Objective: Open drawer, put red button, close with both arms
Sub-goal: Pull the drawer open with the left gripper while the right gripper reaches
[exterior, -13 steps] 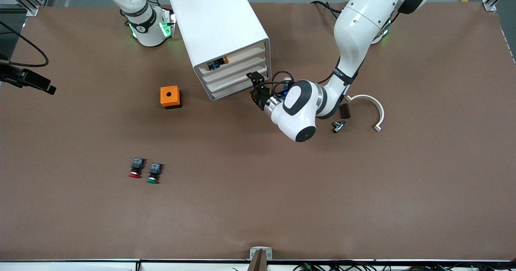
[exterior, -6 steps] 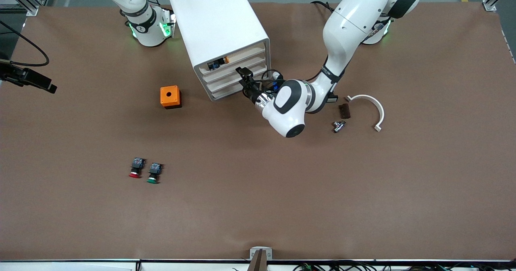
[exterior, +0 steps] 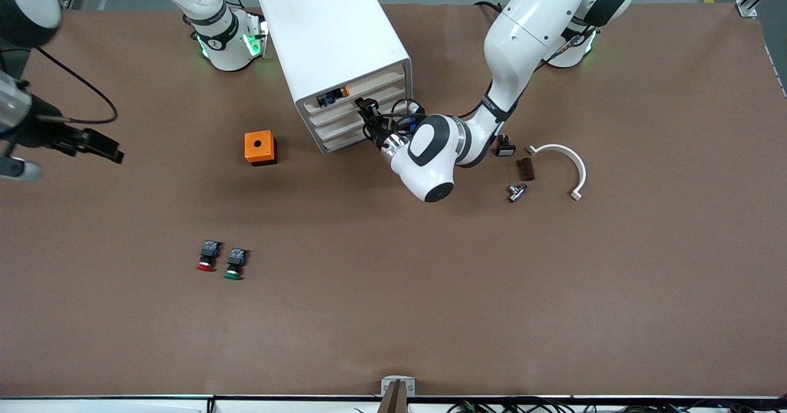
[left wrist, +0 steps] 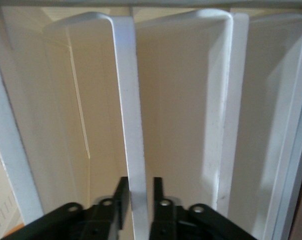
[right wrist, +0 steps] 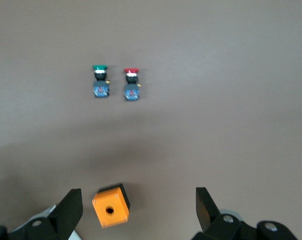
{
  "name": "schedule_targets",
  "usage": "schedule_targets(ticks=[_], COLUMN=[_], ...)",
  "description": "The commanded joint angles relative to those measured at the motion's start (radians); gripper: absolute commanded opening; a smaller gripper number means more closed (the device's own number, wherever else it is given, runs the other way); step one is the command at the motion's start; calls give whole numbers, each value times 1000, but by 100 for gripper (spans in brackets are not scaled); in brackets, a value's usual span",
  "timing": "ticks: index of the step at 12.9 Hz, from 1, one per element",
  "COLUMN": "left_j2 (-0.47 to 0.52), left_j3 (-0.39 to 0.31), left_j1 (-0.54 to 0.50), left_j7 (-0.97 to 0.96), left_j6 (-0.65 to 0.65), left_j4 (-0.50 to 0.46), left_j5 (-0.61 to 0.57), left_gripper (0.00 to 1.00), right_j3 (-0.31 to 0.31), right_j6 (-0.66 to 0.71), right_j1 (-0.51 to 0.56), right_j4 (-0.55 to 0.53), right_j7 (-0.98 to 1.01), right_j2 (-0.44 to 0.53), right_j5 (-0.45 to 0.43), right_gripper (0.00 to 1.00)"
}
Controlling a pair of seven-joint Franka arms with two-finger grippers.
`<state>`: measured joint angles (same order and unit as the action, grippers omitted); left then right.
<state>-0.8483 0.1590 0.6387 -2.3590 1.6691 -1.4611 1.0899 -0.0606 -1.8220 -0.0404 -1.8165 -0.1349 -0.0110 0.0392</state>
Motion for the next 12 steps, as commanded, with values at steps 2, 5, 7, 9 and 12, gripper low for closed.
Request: schedule_targets(ticks=[2,5,7,9,12], left_j2=[-6,-11,-15,-21,-21], left_j3=[-18,-21,-21,-21,-22], left_j1=[-17,-109,-163,-203,-232], left_j7=[-36,1,72,153,182], left_j6=[-19,-40,-37,-31,-11], left_j4=[22,51,77,82,94], left_j5=[10,-24,-25,-24,-24], left_gripper=[1,4,5,5,13], right_j3=[-2,-2,-2,-2,-1], right_j6=[-238,-416,-476,-532,-614], right_j1=[-16,-10,-10,-19,-45], right_j4=[-78,-78,-78,-78,-76], right_j7=[-9,-15,-17,-17,-15], right_j2=[-154,-329,-417,-473,-532], right_j5=[24,70,82,102,155], right_gripper=[100,100,100,99,99])
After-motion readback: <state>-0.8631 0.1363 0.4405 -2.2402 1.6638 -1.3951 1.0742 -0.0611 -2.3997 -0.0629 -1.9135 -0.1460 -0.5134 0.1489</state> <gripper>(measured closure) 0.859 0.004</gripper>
